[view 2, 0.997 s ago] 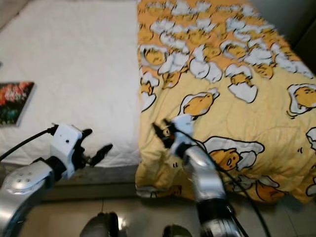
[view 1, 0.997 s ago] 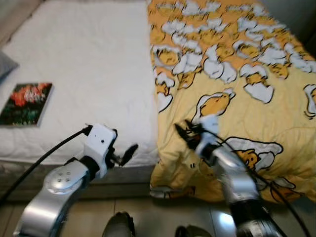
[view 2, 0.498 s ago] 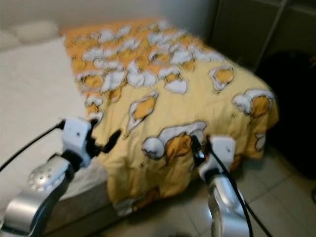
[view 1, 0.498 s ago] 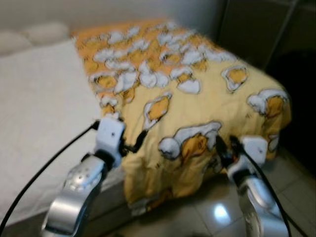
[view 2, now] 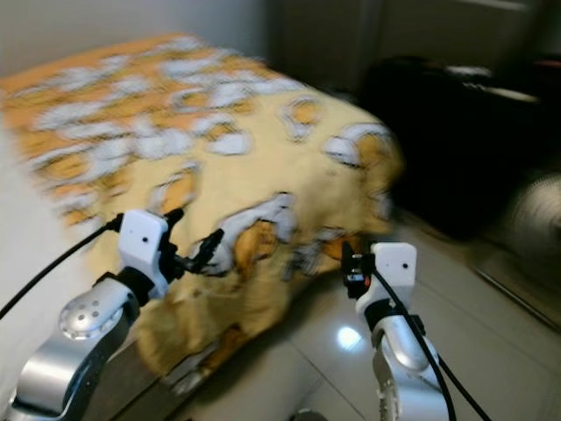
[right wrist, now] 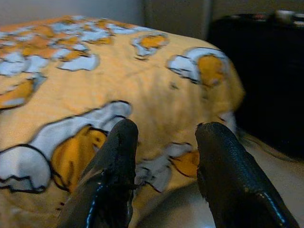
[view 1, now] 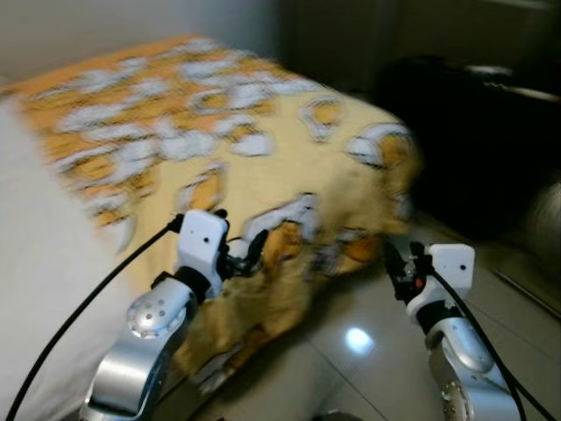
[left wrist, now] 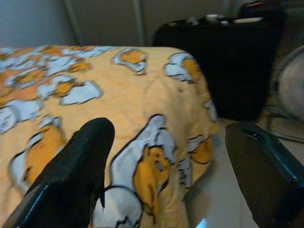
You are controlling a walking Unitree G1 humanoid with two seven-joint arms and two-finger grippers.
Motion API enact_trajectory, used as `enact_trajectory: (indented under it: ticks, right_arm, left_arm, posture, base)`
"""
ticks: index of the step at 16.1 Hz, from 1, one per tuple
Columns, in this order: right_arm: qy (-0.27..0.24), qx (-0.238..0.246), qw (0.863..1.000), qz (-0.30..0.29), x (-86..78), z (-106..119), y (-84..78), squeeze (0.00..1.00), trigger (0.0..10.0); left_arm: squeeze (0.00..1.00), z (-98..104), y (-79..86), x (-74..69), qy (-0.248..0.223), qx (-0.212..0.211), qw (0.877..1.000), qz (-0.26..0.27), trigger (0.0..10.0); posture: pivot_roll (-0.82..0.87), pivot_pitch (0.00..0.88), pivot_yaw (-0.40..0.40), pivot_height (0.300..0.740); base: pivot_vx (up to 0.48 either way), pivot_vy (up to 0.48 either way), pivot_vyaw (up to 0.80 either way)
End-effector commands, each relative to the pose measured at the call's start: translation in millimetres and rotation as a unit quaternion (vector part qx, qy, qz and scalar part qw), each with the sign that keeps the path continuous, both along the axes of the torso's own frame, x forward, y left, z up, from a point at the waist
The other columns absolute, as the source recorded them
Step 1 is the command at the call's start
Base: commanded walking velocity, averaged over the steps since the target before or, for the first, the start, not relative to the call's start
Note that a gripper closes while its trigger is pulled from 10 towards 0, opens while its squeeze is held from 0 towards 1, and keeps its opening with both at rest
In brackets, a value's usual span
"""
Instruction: Clean up the room
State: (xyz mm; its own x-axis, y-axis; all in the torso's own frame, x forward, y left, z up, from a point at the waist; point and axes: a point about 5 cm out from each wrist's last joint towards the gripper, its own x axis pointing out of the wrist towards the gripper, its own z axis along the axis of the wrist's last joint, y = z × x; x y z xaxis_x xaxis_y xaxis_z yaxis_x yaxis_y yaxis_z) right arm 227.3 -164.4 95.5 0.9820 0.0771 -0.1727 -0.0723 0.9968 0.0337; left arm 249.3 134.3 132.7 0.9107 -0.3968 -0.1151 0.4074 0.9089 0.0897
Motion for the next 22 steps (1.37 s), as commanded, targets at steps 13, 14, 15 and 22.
enact_trajectory:
  ticks: [13,14,15,22]
  right_arm:
    - [0.006,-0.075,0.996,0.046,19.4,0.1,11.2,0.00,10.0]
    - [0.005,-0.084,0.995,0.055,22.6,0.7,12.0,0.00,10.0]
    - [0.004,-0.084,0.995,0.056,23.2,1.2,12.2,0.00,10.0]
    - [-0.014,-0.086,0.993,0.077,40.8,9.9,14.0,0.00,10.0]
  left_arm:
    - [0.00,-1.1,16.0,-1.0,-0.009,-0.008,0.998,0.065,10.0]
    - [0.00,-0.5,17.1,1.7,-0.009,-0.004,0.997,0.072,10.0]
    - [0.00,-0.4,16.8,2.3,-0.007,-0.004,0.997,0.073,10.0]
    - [0.00,3.9,19.3,12.2,-0.003,-0.032,0.993,0.115,10.0]
  posture:
    - [0.02,0.000,0.005,0.740]
    - [0.02,0.000,0.004,0.740]
    - [0.02,0.000,0.004,0.740]
    - [0.03,0.000,0.000,0.740]
  base:
    - [0.000,0.000,-0.11]
    - [0.000,0.000,0.80]
    - [0.000,0.000,0.80]
    - [0.000,-0.143,0.80]
